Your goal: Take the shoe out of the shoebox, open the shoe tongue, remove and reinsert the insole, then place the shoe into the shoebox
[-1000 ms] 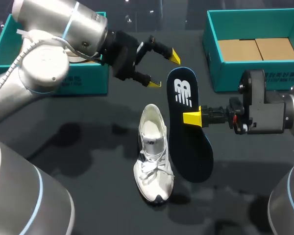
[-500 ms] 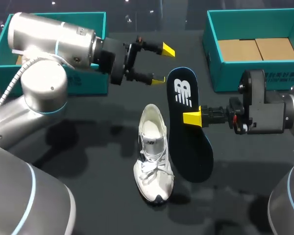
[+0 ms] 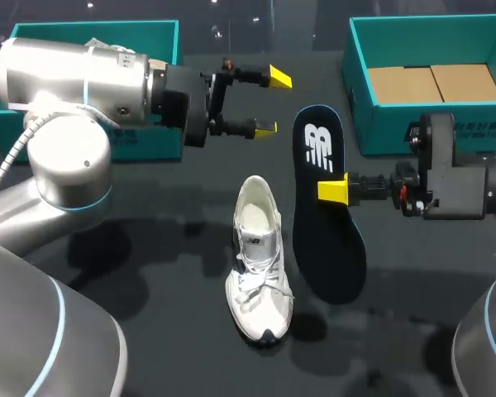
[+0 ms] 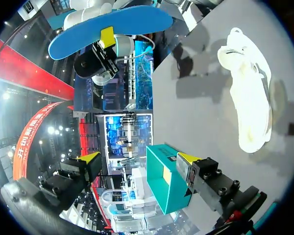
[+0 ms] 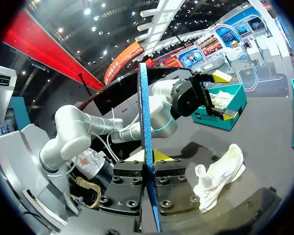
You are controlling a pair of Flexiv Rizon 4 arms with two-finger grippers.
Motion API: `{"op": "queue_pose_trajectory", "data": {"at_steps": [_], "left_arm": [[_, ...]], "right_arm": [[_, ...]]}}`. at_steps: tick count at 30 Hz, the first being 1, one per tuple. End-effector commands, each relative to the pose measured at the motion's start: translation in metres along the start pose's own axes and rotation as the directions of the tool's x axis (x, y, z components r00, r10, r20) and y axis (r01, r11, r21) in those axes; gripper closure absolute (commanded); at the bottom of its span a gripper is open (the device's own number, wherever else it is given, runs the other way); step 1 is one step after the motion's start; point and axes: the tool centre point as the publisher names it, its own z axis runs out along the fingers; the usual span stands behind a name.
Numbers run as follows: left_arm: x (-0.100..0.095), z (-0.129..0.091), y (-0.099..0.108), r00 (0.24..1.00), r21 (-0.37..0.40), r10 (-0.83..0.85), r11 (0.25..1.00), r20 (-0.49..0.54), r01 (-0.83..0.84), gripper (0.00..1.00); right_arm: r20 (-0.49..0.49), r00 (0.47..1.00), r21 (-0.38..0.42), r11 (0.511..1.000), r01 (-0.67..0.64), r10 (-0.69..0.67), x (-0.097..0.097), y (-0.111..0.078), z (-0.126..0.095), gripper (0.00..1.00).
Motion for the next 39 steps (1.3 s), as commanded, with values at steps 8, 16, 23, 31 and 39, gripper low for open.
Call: {"op": "queue_pose_trajectory", "data": {"at_steps": [8, 16, 23, 31, 39], "left_arm": [[-0.005, -0.019, -0.003, 0.999, 0.006, -0.019, 1.0, 0.037, 0.018, 0.0], [-0.005, -0.019, -0.003, 0.999, 0.006, -0.019, 1.0, 0.037, 0.018, 0.0], [-0.005, -0.019, -0.003, 0.999, 0.006, -0.019, 1.0, 0.037, 0.018, 0.0], [-0.005, -0.019, -0.003, 0.999, 0.006, -0.019, 1.0, 0.037, 0.018, 0.0], [-0.005, -0.019, -0.003, 0.999, 0.006, -0.019, 1.0, 0.037, 0.018, 0.0]], "right_arm": [[-0.023, 0.986, 0.042, 0.986, -0.162, 0.163, -0.105, 0.037, 0.012, 1.0], [-0.023, 0.986, 0.042, 0.986, -0.162, 0.163, -0.105, 0.037, 0.012, 1.0], [-0.014, 0.972, 0.025, 0.971, -0.236, 0.236, -0.131, 0.051, 0.01, 1.0], [0.006, 0.891, 0.025, 0.891, -0.453, 0.453, -0.178, 0.079, 0.019, 1.0], [0.006, 0.891, 0.025, 0.891, -0.453, 0.453, -0.178, 0.079, 0.019, 1.0]]}}
